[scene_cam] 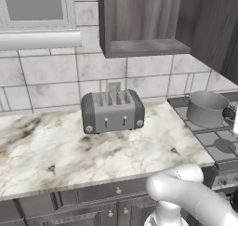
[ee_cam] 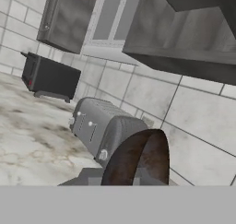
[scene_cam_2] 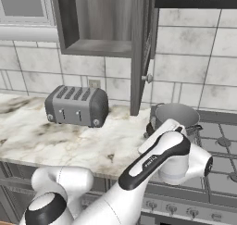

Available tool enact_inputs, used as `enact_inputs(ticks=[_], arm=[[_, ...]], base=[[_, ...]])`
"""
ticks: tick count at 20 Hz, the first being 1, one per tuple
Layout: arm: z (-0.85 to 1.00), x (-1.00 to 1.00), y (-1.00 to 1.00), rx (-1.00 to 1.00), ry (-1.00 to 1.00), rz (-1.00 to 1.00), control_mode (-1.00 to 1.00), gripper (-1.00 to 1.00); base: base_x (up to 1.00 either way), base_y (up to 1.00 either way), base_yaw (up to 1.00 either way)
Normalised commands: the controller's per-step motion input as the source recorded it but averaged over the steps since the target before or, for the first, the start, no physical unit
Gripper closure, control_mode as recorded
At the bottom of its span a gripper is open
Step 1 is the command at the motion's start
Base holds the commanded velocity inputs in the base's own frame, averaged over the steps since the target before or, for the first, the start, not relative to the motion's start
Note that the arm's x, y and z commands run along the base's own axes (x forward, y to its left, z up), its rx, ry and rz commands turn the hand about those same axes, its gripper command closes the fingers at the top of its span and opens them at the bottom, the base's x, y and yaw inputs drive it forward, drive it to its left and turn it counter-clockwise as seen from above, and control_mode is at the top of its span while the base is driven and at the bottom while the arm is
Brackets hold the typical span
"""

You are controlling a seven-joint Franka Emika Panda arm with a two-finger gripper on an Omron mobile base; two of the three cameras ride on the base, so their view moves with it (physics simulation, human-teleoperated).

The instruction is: Open the cabinet and move the ladle to the pot. Then close the cabinet.

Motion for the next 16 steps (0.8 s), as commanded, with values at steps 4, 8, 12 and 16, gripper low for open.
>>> enact_inputs(ticks=[4,8,12,16], arm=[[0.00,0.09,-0.26,0.00,0.00,0.02,-1.00,1.00],[0.00,0.00,-0.25,0.00,0.00,0.01,-1.00,1.00],[0.00,0.00,-0.09,0.00,0.00,0.00,-1.00,1.00],[-0.01,0.02,0.00,0.00,0.02,0.00,-1.00,1.00]], base=[[0.00,0.00,0.00],[0.00,0.00,0.00],[0.00,0.00,0.00],[0.00,0.00,0.00]])
